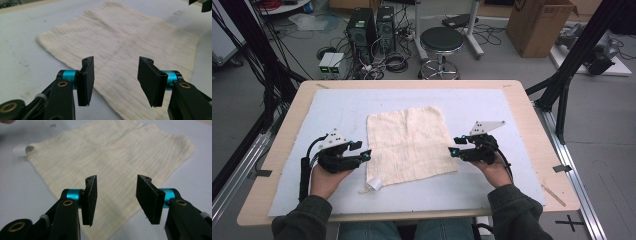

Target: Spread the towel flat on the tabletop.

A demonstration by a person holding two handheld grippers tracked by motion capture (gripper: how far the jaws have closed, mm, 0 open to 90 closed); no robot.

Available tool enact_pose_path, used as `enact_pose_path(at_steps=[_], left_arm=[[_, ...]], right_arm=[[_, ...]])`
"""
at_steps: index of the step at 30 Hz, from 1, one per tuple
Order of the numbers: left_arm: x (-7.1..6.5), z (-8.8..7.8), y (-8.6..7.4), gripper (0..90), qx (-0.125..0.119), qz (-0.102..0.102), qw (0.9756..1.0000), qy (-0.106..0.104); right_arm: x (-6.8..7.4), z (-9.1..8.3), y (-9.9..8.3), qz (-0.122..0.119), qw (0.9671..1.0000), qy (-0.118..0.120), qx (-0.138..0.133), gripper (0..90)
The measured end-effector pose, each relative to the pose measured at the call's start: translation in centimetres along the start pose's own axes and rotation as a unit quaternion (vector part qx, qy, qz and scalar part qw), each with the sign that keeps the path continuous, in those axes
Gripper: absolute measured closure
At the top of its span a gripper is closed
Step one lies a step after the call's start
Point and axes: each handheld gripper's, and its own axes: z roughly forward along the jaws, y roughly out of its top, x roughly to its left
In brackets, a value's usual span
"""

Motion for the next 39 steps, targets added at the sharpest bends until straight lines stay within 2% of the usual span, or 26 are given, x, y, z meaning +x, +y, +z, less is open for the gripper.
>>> enact_pose_path(at_steps=[2,4,7,13,16,19,23,29,32,33,39], left_arm=[[-0.5,-0.2,-0.5,46.4,-0.002,0.004,0.9999,-0.011],[-0.9,-0.1,-1.1,45.7,0.010,0.013,0.9997,-0.016],[-1.2,0.1,-1.9,45.0,0.020,0.015,0.9994,-0.025],[-1.2,0.6,-2.4,46.0,0.031,0.017,0.9991,-0.024],[-1.3,1.2,-2.7,47.3,0.052,0.029,0.9979,-0.026],[-1.3,1.6,-2.8,51.8,0.066,0.028,0.9965,-0.044],[-1.3,2.1,-2.9,52.4,0.084,0.031,0.9946,-0.054],[-1.3,2.5,-3.0,56.0,0.086,0.023,0.9943,-0.058],[-1.3,2.6,-3.1,57.7,0.098,0.031,0.9929,-0.059],[-1.4,2.6,-3.1,58.2,0.099,0.040,0.9929,-0.053],[-1.8,2.7,-3.1,65.0,0.100,0.049,0.9933,-0.034]], right_arm=[[0.5,0.1,-0.9,-0.007,0.9999,0.002,0.008,51.2],[0.9,0.3,-1.7,-0.013,0.9997,0.003,0.021,51.1],[1.0,0.4,-2.4,-0.006,0.9996,0.009,0.026,52.1],[1.2,0.5,-3.3,-0.009,0.9993,0.007,0.035,55.6],[0.9,1.0,-3.6,-0.012,0.9987,0.012,0.047,56.8],[0.7,1.4,-3.6,-0.016,0.9981,0.016,0.057,57.3],[0.8,1.7,-3.7,-0.018,0.9974,0.027,0.064,57.2],[0.5,2.3,-3.8,-0.023,0.9962,0.040,0.074,58.1],[0.4,2.3,-3.8,-0.022,0.9964,0.039,0.073,60.4],[0.4,2.3,-3.8,-0.022,0.9964,0.037,0.073,61.2],[0.6,2.4,-3.8,-0.030,0.9962,0.023,0.078,67.5]])
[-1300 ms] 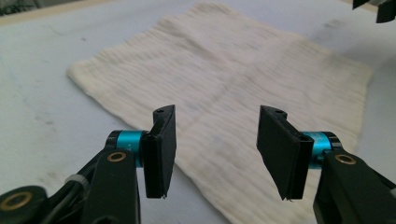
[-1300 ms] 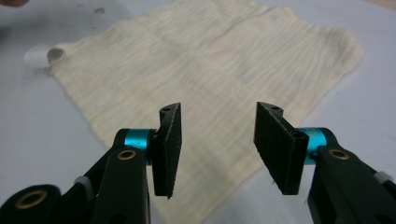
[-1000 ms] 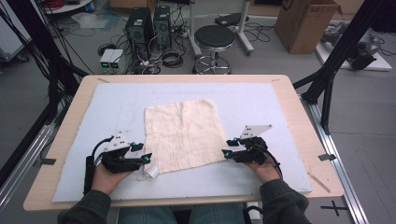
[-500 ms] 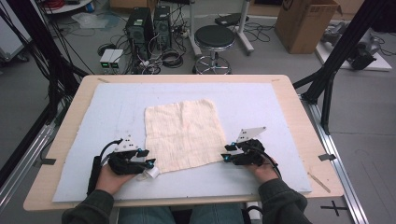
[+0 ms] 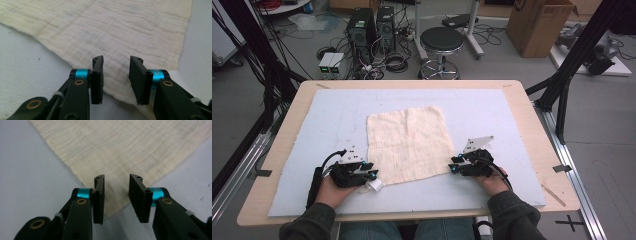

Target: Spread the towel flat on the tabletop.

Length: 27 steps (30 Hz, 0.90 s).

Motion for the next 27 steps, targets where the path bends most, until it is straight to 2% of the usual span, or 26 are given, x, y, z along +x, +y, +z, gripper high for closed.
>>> enact_pose_path(at_steps=[5,8,11,16,27], left_arm=[[-0.2,0.0,0.1,67.9,0.006,0.008,0.9999,0.012],[-0.2,0.0,0.1,70.3,0.005,0.009,0.9999,0.012],[-0.1,0.1,0.1,74.8,0.003,0.008,0.9999,0.013],[0.1,0.1,0.2,81.9,0.003,0.004,0.9998,0.017],[0.2,0.0,0.2,86.9,0.004,0.004,0.9998,0.019]], right_arm=[[-0.1,0.0,0.1,0.009,0.9999,-0.010,0.005,76.7],[-0.2,0.0,0.1,0.010,0.9999,-0.013,0.004,81.0],[-0.2,-0.1,0.1,0.015,0.9998,-0.008,0.006,86.7],[-0.1,-0.3,0.0,0.020,0.9998,-0.004,0.009,88.4],[1.0,-0.7,-0.2,0.015,0.9996,0.017,0.018,88.7]])
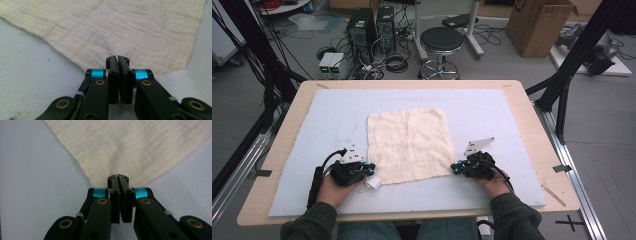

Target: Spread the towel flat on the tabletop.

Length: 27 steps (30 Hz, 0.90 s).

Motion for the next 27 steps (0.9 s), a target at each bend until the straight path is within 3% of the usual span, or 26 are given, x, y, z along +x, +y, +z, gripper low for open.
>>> enact_pose_path(at_steps=[15,18,21,23,27], left_arm=[[0.1,-0.5,0.0,87.2,-0.014,-0.006,0.9998,-0.011],[0.1,-0.9,0.2,83.0,-0.024,-0.004,0.9994,-0.026],[0.0,-1.4,0.3,74.8,-0.042,-0.011,0.9974,-0.057],[-0.3,-1.5,0.4,69.2,-0.047,-0.002,0.9959,-0.077],[-1.1,-1.0,0.6,60.7,-0.028,0.017,0.9940,-0.105]], right_arm=[[1.0,-0.8,-0.5,-0.002,0.9999,0.013,0.002,88.7],[1.3,-0.9,-0.6,-0.006,0.9999,0.014,0.003,88.7],[1.4,-1.1,-0.7,-0.003,0.9999,0.016,0.002,88.7],[1.5,-1.2,-0.8,-0.004,0.9999,0.013,0.002,88.6],[1.6,-1.3,-0.8,-0.004,0.9999,0.014,-0.004,86.2]])
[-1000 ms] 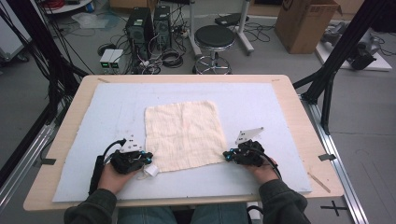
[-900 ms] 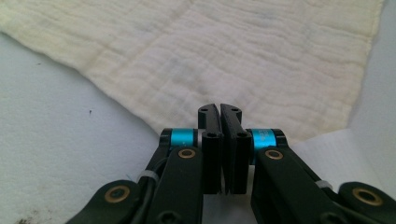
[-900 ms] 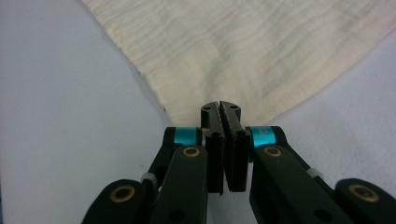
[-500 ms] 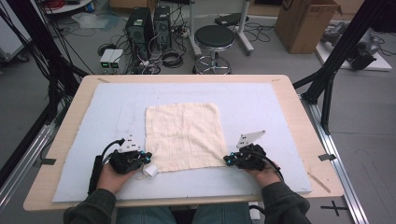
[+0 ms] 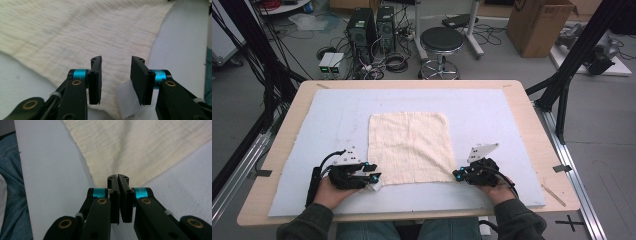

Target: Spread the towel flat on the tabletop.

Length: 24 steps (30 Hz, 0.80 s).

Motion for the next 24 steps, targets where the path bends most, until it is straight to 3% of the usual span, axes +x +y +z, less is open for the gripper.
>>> enact_pose_path(at_steps=[2,4,6,9,15,18,24], left_arm=[[-0.1,0.3,-0.1,59.0,0.013,0.004,0.9999,-0.011],[-0.2,0.7,-0.2,59.0,0.035,0.012,0.9993,-0.008],[-0.3,1.0,-0.3,60.6,0.047,0.016,0.9987,-0.012],[-0.4,1.0,-0.4,65.5,0.046,0.024,0.9986,-0.004],[-0.3,0.8,-0.6,82.9,0.042,0.023,0.9989,0.002],[-0.3,0.6,-0.7,86.5,0.044,0.026,0.9987,0.001],[-0.4,-0.2,-1.0,87.9,0.044,0.032,0.9985,0.000]], right_arm=[[-0.1,-0.2,0.1,0.001,0.9999,-0.007,-0.011,77.0],[-0.2,-0.3,0.1,0.004,0.9997,0.002,-0.024,71.8],[-0.2,-0.1,0.1,0.006,0.9997,0.006,-0.021,66.4],[-0.1,0.7,0.1,-0.001,1.0000,0.006,-0.001,61.7],[-0.2,0.9,0.2,-0.008,0.9999,-0.004,0.005,76.8],[-0.4,0.8,0.2,-0.010,0.9999,-0.004,0.008,86.9],[0.1,0.8,0.2,-0.016,0.9997,0.010,0.014,88.7]])
